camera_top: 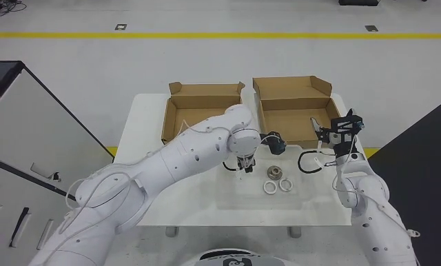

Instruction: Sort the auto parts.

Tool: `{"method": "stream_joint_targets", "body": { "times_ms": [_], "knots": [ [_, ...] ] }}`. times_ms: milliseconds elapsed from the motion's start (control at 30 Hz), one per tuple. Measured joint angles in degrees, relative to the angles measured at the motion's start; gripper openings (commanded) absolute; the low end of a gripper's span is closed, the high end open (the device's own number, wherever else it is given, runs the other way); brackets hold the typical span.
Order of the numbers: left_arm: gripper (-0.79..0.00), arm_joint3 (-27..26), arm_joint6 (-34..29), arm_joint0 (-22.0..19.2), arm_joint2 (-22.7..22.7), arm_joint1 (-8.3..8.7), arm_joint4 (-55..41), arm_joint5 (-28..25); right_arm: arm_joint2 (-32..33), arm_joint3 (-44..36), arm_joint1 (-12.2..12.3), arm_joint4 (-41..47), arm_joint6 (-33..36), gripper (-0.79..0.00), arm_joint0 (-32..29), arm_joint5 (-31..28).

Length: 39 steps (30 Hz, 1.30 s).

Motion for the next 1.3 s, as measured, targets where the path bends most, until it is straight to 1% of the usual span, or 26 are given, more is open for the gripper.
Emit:
{"method": "stream_joint_targets", "body": {
  "times_ms": [100,300,367,467,900,933,1033,1133,1233,1300],
  "knots": [
    [-0.785,-6.0,-2.2,-0.1,-1.3,2.15,-1.6,2.2,0.0,0.0,0.0,0.0,0.0,0.0,0.0,0.0],
    [-0.785,-15.4,-2.4,-0.8,-2.6,6.99,-5.4,2.8,0.0,0.0,0.0,0.0,0.0,0.0,0.0,0.0],
    [-0.785,-18.3,-2.4,-1.6,-2.3,8.63,-5.0,4.9,0.0,0.0,0.0,0.0,0.0,0.0,0.0,0.0],
    [-0.785,-22.3,-2.4,-2.6,-1.8,10.36,-5.3,7.6,0.0,0.0,0.0,0.0,0.0,0.0,0.0,0.0],
    [-0.785,-22.3,-1.9,-2.3,-2.2,10.5,-5.7,7.8,0.0,0.0,0.0,0.0,0.0,0.0,0.0,0.0],
    [-0.785,-22.2,-0.9,-2.2,-3.1,10.67,-6.1,8.0,0.0,0.0,0.0,0.0,0.0,0.0,0.0,0.0],
    [-0.785,-22.4,1.1,-1.7,-7.9,11.96,-8.2,8.6,0.0,0.0,0.0,0.0,0.0,0.0,0.0,0.0],
    [-0.785,-24.3,0.6,-0.1,-14.3,14.05,-11.0,8.5,0.0,0.0,0.0,0.0,0.0,0.0,0.0,0.0],
    [-0.785,-27.9,-0.3,2.9,-21.2,16.31,-13.3,8.0,0.0,0.0,0.0,0.0,0.0,0.0,0.0,0.0],
    [-0.785,-30.4,0.4,5.7,-26.0,17.68,-15.9,7.4,0.0,0.0,0.0,0.0,0.0,0.0,0.0,0.0]
  ]
}}
